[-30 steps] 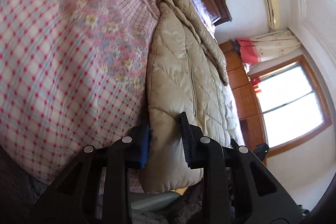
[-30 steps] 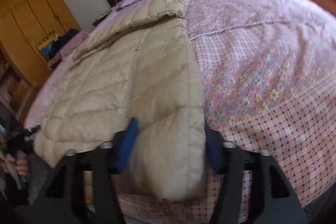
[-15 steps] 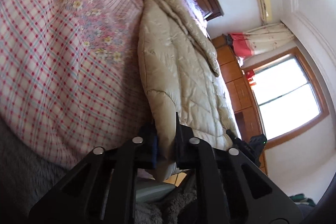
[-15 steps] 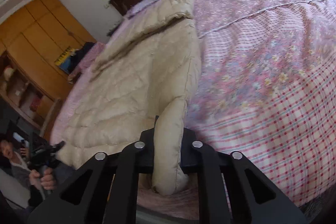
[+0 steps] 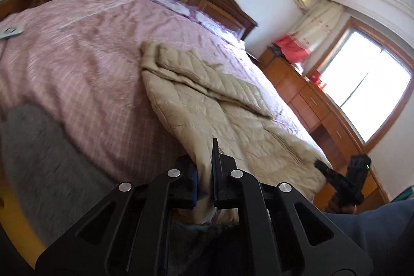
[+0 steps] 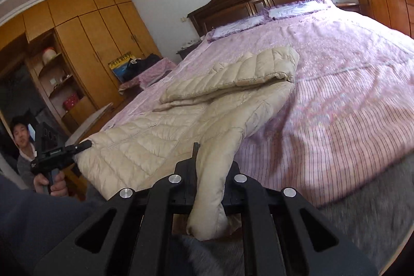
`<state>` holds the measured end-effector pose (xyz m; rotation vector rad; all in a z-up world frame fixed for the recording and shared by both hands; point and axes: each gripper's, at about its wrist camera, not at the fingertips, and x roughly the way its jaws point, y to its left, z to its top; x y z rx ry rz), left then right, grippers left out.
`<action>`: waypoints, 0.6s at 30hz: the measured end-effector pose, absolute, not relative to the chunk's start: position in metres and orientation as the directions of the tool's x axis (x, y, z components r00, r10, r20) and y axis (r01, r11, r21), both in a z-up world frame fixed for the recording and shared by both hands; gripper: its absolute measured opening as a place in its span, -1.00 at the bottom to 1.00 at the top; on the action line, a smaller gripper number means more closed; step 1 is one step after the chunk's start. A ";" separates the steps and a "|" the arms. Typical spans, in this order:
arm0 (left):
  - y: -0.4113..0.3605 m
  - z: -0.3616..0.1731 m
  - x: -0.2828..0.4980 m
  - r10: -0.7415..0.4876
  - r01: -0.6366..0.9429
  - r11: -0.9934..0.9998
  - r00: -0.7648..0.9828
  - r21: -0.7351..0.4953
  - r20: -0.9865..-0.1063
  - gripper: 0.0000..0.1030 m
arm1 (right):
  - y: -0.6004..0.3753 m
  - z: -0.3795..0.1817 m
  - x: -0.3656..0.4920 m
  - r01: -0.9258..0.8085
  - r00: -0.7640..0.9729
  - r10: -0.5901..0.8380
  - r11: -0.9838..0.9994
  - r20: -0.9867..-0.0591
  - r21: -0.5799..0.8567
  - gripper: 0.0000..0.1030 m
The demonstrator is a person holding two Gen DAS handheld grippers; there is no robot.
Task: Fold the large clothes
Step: 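Grasp the jacket hem with both grippers and lift it toward the collar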
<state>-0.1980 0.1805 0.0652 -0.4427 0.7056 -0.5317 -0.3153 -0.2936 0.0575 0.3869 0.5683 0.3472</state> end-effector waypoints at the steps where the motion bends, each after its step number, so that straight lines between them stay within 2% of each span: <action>1: 0.185 0.064 -0.202 -0.590 0.292 0.776 0.649 -0.559 -0.480 -0.84 | -0.296 0.059 -0.324 -0.196 0.785 0.419 0.866 -0.456 0.459 -0.80; 4: 0.195 0.053 -0.214 -0.606 0.309 0.746 0.682 -0.590 -0.410 -0.84 | -0.298 0.062 -0.331 -0.175 0.790 0.405 0.868 -0.461 0.464 -0.80; 8: 0.184 0.052 -0.207 -0.567 0.323 0.787 0.714 -0.525 -0.410 -0.84 | -0.296 0.065 -0.326 -0.189 0.820 0.396 0.869 -0.414 0.457 -0.80; 13: 0.183 0.052 -0.206 -0.615 0.347 0.742 0.693 -0.574 -0.375 -0.84 | -0.291 0.078 -0.314 -0.235 0.844 0.405 0.868 -0.350 0.438 -0.80; 18: 0.177 0.061 -0.202 -0.603 0.366 0.755 0.714 -0.544 -0.357 -0.85 | -0.289 0.087 -0.301 -0.261 0.860 0.405 0.872 -0.310 0.415 -0.80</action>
